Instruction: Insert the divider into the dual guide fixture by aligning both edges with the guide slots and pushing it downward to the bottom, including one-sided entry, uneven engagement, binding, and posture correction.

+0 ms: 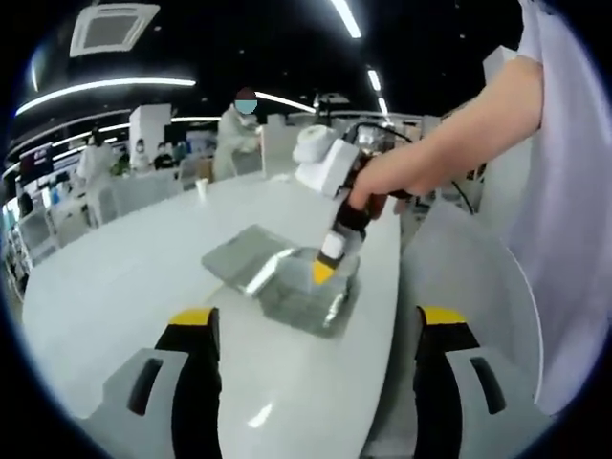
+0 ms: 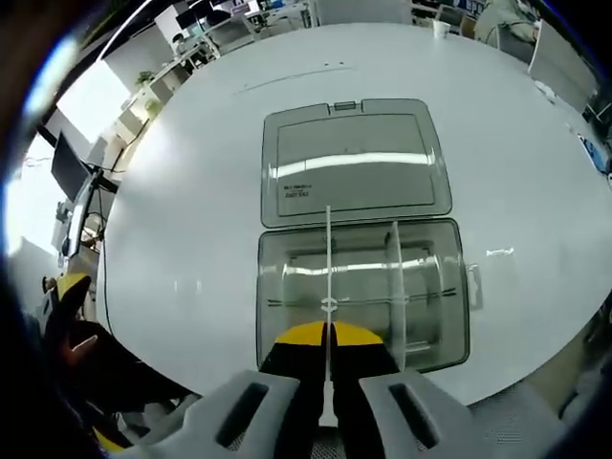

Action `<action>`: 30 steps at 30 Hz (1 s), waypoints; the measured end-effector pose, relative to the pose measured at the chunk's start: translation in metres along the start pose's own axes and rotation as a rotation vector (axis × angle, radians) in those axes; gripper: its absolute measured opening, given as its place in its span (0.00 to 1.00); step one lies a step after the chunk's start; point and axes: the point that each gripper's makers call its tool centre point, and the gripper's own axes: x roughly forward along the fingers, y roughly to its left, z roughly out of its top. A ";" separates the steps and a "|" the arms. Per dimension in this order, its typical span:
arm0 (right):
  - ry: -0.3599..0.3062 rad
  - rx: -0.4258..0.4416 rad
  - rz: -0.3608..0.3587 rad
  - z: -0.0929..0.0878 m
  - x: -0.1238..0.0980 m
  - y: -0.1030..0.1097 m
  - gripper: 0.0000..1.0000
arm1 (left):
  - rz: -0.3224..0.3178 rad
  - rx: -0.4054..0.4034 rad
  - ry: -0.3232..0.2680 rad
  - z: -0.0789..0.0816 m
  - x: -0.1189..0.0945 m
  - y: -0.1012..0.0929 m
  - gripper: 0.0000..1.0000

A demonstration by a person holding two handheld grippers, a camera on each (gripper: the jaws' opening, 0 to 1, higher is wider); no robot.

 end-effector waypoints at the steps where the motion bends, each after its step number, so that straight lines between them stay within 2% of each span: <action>1: 0.002 0.000 -0.002 0.000 0.001 -0.001 0.00 | 0.002 -0.001 0.001 0.000 0.000 0.001 0.81; 18: 0.023 -0.005 -0.016 -0.003 0.010 -0.003 0.00 | -0.004 -0.018 0.013 -0.008 0.001 0.005 0.80; 30: -0.001 -0.018 -0.008 0.000 -0.001 0.003 0.00 | -0.021 -0.022 0.010 -0.010 0.006 0.007 0.80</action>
